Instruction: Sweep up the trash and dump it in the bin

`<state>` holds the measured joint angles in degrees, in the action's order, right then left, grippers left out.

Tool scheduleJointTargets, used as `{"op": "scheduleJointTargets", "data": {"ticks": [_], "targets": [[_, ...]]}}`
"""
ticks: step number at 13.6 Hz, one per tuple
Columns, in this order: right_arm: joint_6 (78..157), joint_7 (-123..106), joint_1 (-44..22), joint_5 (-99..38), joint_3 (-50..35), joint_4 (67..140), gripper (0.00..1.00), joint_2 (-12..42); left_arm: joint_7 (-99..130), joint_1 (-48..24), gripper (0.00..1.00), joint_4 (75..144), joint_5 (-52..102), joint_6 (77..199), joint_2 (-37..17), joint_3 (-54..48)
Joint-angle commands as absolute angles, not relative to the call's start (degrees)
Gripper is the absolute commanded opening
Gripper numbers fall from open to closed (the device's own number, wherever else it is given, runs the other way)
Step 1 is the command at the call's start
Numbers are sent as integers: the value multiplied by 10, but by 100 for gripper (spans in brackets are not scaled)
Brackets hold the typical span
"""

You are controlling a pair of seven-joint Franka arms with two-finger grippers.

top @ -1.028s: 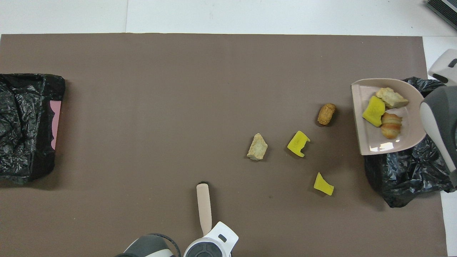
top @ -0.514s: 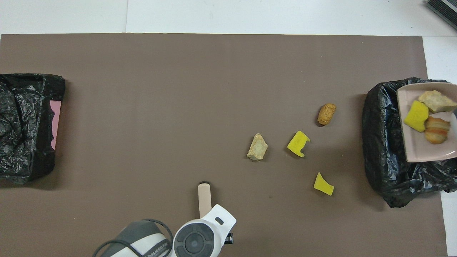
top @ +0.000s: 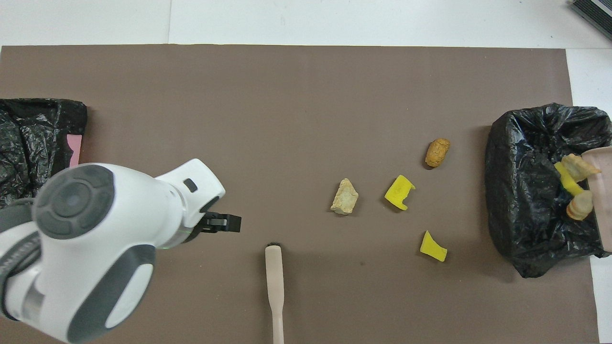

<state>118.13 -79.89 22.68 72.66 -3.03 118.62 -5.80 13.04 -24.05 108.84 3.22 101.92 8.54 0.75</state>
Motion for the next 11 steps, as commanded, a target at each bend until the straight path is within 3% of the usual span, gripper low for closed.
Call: {"op": "scheduleJointTargets", "data": {"ticks": [1, 5, 11], "targets": [[1194, -792, 229, 758, -35, 1194, 0, -84, 71, -187, 100, 986, 19, 965, 51, -1], [1190, -820, 224, 716, -43, 1176, 0, -93, -46, -126, 100, 887, 2, 860, 50, 1], [1171, -830, 177, 449, -47, 1172, 0, -86, -106, -85, 100, 772, 1, 786, -10, 4]]}}
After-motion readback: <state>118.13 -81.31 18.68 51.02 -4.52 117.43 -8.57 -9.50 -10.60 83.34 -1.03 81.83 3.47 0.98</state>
